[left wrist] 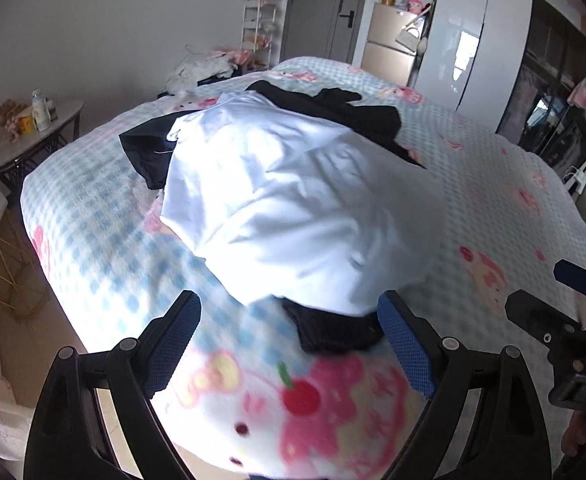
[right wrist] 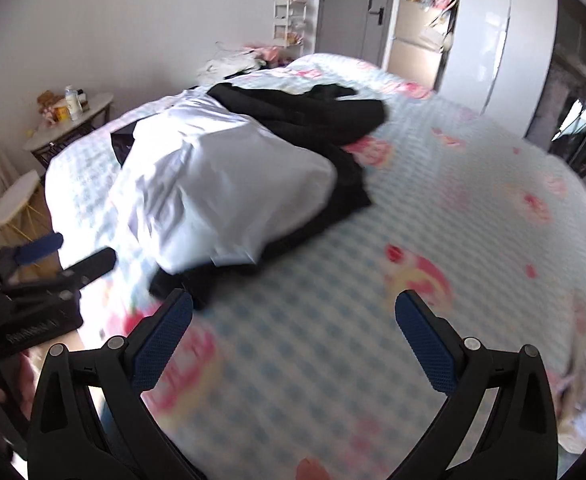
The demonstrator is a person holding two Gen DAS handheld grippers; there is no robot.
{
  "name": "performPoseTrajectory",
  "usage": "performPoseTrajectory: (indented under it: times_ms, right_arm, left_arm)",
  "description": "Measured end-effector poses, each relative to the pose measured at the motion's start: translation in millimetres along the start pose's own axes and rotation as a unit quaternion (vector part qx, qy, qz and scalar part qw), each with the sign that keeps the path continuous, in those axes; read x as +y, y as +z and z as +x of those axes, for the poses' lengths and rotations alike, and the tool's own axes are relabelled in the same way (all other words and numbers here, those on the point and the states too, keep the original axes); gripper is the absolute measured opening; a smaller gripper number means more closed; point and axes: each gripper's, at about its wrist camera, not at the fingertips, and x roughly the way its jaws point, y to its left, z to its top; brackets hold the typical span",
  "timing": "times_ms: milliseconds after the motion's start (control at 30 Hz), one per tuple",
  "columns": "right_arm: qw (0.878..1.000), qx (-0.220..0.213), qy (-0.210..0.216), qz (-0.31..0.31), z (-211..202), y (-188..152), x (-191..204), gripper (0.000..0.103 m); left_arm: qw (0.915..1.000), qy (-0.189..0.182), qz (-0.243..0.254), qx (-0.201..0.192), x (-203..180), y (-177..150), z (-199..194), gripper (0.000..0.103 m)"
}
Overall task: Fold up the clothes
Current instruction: 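Grasp the white shirt with the right gripper while the left gripper grasps it too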
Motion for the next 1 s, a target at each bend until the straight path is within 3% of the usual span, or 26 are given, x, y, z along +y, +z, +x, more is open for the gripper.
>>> performPoseTrajectory:
  times_ms: [267, 533, 633, 700, 733, 800, 933, 1000]
  right_arm:
    - [1.0, 0.028, 0.001, 0.009, 66.0, 37.8, 8.3, 0.102]
    - [0.998, 0.049, 0.02, 0.029, 102.4, 44.6, 21.2, 0.102]
    - [0.994, 0.072, 0.049, 0.059, 120.8, 43.7, 17.4, 0.099]
    - [0.99, 0.088, 0.075, 0.076, 131.6, 42.0, 14.3, 0.082]
    - [0.988, 0.084, 0.098, 0.08, 133.2, 41.5, 14.8, 0.063]
    - [0.991, 0.072, 0.099, 0.061, 127.9, 43.8, 21.7, 0.048]
    - [0.995, 0.037, 0.084, 0.023, 109.2, 51.1, 29.6, 0.022]
    - [0.995, 0.024, 0.094, 0.039, 97.4, 49.0, 24.2, 0.016]
  left_arm:
    - [0.9999, -0.001, -0.011, 0.014, 10.9, 23.2, 47.4, 0.092]
    - [0.9991, -0.026, -0.022, 0.025, 19.3, 26.8, 74.5, 0.09]
    - [0.9973, -0.06, -0.028, 0.033, 21.7, 24.7, 78.2, 0.072]
    - [0.9967, -0.071, -0.013, 0.035, 14.6, 23.7, 76.0, 0.043]
    - [0.9964, -0.077, -0.006, 0.036, 10.9, 23.2, 74.9, 0.037]
    - [0.9958, -0.084, 0.01, 0.034, 2.7, 24.2, 69.0, 0.017]
    - [0.9944, -0.099, 0.031, 0.02, -10.3, 30.3, 49.0, 0.007]
    - [0.9936, -0.106, 0.04, 0.009, -17.8, 33.8, 35.6, 0.006]
